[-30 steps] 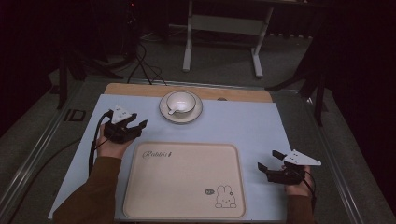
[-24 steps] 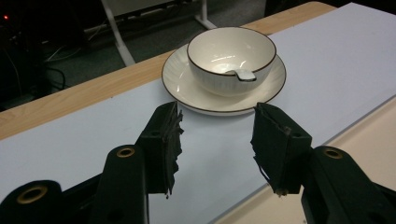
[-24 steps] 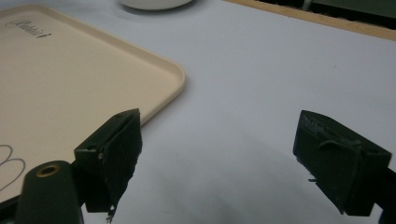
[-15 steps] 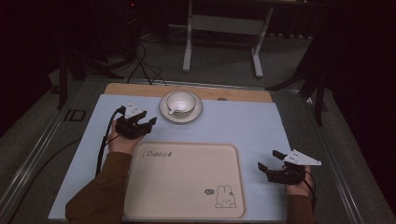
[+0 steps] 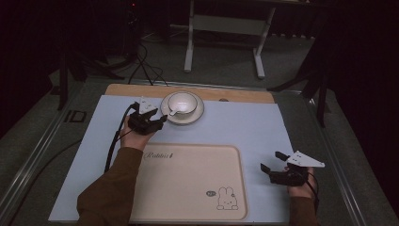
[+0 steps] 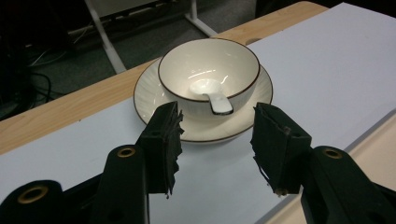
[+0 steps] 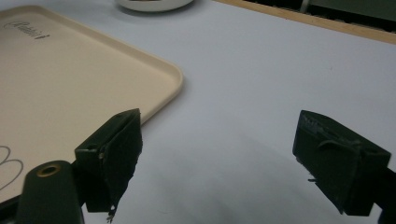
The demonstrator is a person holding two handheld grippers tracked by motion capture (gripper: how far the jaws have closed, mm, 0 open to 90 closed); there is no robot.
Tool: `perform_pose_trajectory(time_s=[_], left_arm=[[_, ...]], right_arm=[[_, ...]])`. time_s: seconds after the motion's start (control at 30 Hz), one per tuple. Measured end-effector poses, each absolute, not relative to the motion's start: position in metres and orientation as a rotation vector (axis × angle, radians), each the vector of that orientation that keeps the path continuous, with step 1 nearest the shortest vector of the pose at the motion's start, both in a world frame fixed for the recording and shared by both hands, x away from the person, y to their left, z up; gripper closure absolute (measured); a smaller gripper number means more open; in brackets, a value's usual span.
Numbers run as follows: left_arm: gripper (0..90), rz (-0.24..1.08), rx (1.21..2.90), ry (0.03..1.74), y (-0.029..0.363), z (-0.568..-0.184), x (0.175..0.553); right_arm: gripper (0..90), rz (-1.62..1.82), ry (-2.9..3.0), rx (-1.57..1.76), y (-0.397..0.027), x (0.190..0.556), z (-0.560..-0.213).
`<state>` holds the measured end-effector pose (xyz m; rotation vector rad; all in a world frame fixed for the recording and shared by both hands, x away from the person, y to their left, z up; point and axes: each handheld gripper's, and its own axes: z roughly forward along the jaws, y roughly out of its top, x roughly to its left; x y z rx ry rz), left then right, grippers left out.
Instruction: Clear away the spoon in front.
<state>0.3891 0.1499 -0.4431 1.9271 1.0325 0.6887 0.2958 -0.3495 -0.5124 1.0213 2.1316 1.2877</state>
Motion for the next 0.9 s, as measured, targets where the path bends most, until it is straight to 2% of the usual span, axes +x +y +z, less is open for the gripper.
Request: perform_pose_trajectory(time_s=[0.9], left_arm=[[52.3,0.671,1.959,1.074,0.116,-0.473,0.443]], right_arm=[[15.5,1.299,2.127,1.027,-0.35,0.297,-0.512]])
